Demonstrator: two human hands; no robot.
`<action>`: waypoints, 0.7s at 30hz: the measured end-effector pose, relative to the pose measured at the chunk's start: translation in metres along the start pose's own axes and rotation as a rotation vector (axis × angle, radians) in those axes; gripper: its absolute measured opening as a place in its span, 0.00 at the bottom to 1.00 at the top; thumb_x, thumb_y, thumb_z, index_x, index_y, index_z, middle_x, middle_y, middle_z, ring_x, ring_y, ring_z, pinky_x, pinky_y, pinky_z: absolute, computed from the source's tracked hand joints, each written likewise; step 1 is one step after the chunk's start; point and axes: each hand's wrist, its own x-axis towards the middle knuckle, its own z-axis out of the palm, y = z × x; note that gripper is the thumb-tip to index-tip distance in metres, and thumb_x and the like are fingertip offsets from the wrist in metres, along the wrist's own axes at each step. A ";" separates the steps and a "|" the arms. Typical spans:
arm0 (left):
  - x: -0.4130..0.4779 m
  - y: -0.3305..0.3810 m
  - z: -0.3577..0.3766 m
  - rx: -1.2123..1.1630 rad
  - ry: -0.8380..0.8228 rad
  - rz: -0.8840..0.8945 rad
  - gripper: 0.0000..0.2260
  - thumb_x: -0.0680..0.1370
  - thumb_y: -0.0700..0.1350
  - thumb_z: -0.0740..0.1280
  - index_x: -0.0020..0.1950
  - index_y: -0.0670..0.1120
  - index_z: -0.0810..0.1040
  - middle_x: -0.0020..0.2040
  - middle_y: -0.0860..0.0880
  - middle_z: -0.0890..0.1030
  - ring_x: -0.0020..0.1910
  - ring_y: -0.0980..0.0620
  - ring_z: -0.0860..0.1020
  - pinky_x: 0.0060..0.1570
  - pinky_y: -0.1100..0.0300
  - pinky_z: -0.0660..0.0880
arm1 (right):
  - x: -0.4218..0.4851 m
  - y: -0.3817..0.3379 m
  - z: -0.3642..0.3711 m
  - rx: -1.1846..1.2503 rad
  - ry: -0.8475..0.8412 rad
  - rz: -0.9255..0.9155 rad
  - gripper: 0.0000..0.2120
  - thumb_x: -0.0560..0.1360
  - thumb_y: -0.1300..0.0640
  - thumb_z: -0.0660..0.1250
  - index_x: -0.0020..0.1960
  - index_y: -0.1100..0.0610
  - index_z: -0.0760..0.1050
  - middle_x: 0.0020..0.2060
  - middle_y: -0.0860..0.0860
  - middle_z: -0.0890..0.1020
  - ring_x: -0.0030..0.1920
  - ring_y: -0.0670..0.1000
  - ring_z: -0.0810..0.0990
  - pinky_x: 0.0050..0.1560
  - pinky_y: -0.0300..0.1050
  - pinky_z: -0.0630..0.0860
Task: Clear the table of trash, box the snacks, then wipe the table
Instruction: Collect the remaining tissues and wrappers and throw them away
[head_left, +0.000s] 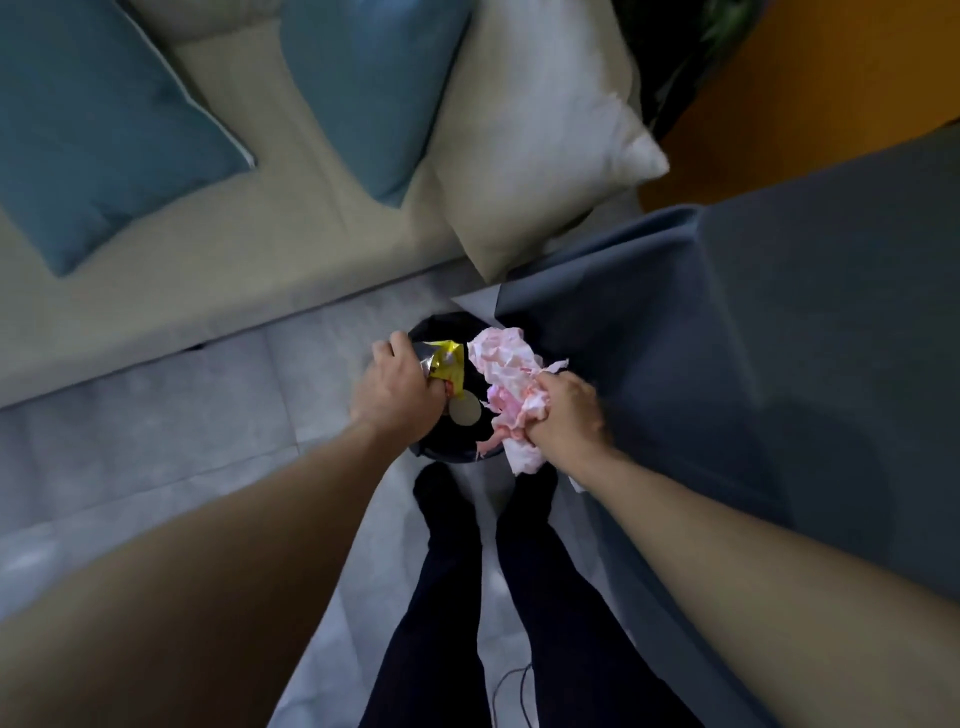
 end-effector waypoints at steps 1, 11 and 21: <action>0.008 -0.004 0.011 -0.002 -0.005 0.003 0.19 0.76 0.49 0.66 0.62 0.42 0.66 0.61 0.40 0.70 0.56 0.36 0.76 0.50 0.45 0.73 | 0.007 0.005 0.011 -0.005 -0.011 0.005 0.20 0.68 0.57 0.73 0.60 0.52 0.78 0.57 0.53 0.76 0.57 0.56 0.76 0.56 0.54 0.76; 0.072 -0.039 0.086 -0.054 -0.097 -0.053 0.26 0.78 0.52 0.65 0.71 0.42 0.62 0.67 0.39 0.68 0.62 0.37 0.74 0.58 0.44 0.74 | 0.067 0.035 0.088 -0.046 -0.057 0.043 0.25 0.70 0.60 0.73 0.66 0.53 0.75 0.63 0.53 0.73 0.60 0.56 0.75 0.58 0.47 0.74; 0.091 -0.045 0.096 -0.191 -0.239 -0.001 0.40 0.79 0.62 0.64 0.82 0.46 0.49 0.78 0.40 0.60 0.75 0.40 0.64 0.70 0.50 0.64 | 0.087 0.039 0.096 -0.074 -0.076 0.065 0.25 0.69 0.61 0.73 0.64 0.52 0.75 0.62 0.53 0.73 0.59 0.55 0.75 0.56 0.45 0.73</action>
